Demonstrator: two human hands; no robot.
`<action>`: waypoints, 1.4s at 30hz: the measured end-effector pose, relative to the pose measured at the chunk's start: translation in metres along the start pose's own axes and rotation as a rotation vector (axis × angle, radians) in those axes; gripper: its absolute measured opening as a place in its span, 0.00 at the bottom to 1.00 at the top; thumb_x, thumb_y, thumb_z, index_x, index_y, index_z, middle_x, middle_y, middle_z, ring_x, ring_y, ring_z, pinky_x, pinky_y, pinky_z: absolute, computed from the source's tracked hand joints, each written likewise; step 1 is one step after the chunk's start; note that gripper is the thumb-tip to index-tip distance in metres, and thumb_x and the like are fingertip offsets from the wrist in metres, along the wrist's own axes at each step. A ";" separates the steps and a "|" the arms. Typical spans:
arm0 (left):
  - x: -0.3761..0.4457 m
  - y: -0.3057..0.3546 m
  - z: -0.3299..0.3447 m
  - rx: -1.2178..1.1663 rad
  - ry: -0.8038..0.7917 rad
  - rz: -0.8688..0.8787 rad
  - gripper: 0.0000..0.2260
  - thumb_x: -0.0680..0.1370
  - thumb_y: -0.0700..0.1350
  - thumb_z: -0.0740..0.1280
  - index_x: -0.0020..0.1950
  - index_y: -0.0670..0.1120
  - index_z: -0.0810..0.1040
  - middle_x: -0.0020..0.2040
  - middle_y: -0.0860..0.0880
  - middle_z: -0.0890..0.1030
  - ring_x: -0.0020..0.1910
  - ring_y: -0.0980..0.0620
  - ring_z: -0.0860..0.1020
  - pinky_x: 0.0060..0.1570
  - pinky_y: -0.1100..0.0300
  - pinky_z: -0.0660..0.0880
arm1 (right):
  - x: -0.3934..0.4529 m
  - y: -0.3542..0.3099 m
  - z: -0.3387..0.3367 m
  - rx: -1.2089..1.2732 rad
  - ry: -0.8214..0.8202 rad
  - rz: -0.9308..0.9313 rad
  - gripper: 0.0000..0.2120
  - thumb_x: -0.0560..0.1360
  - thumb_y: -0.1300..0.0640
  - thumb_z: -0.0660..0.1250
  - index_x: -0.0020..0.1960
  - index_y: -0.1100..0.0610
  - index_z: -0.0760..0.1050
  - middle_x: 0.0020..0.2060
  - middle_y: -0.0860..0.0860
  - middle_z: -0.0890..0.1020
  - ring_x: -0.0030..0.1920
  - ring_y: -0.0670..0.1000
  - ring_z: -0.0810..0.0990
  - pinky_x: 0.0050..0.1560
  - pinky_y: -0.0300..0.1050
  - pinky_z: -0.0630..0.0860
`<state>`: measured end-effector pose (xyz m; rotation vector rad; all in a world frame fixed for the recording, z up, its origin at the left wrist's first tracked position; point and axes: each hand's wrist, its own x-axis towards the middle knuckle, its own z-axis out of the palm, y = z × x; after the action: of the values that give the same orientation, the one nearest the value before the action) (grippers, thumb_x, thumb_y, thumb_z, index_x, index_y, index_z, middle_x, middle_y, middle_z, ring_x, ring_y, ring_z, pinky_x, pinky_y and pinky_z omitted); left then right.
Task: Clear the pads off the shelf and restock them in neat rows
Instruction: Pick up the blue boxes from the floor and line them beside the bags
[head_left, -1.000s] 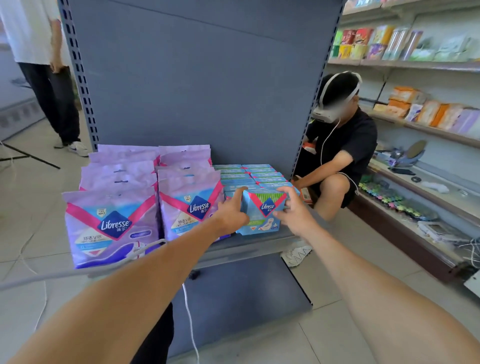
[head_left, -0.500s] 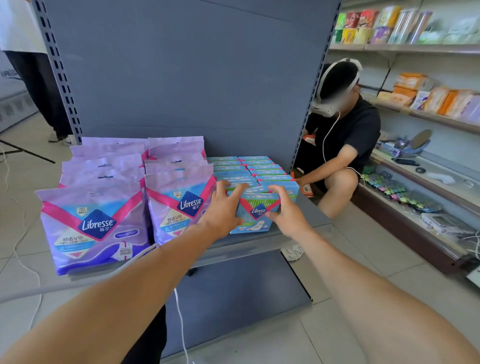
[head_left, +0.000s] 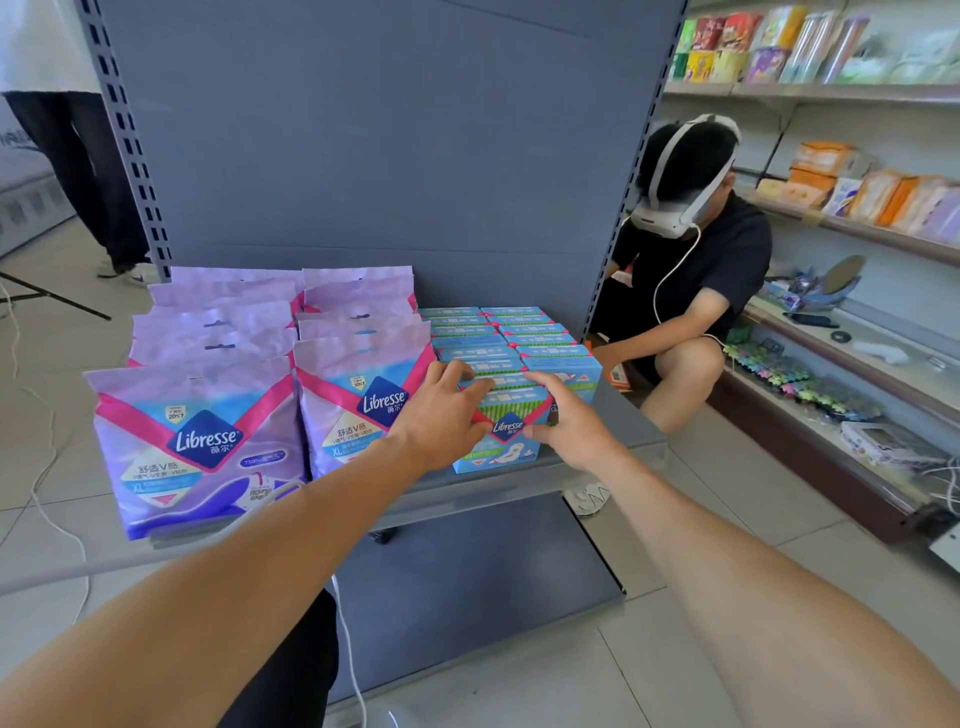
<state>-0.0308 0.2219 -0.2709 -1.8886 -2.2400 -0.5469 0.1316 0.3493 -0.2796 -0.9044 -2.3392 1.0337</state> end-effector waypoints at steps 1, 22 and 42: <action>0.000 0.000 -0.001 0.004 -0.004 0.000 0.26 0.79 0.56 0.63 0.75 0.49 0.64 0.70 0.46 0.65 0.67 0.45 0.62 0.68 0.53 0.66 | -0.001 -0.001 0.000 0.001 -0.002 -0.001 0.31 0.73 0.63 0.73 0.70 0.45 0.65 0.60 0.48 0.77 0.59 0.48 0.79 0.56 0.47 0.80; -0.025 0.027 -0.030 0.184 -0.241 -0.074 0.32 0.76 0.50 0.64 0.77 0.46 0.56 0.74 0.41 0.60 0.72 0.39 0.58 0.68 0.45 0.64 | -0.035 -0.060 -0.008 -0.823 -0.105 0.087 0.34 0.75 0.61 0.64 0.78 0.49 0.55 0.74 0.56 0.59 0.72 0.59 0.61 0.64 0.55 0.72; -0.091 0.092 -0.029 0.145 -0.354 0.147 0.29 0.76 0.51 0.64 0.73 0.43 0.59 0.72 0.39 0.61 0.72 0.37 0.56 0.63 0.43 0.67 | -0.170 -0.064 -0.007 -0.847 -0.012 0.394 0.28 0.73 0.55 0.65 0.72 0.51 0.64 0.66 0.58 0.68 0.67 0.62 0.69 0.65 0.54 0.70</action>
<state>0.0732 0.1401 -0.2601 -2.1889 -2.2367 -0.0257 0.2296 0.1996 -0.2463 -1.7028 -2.6825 0.0971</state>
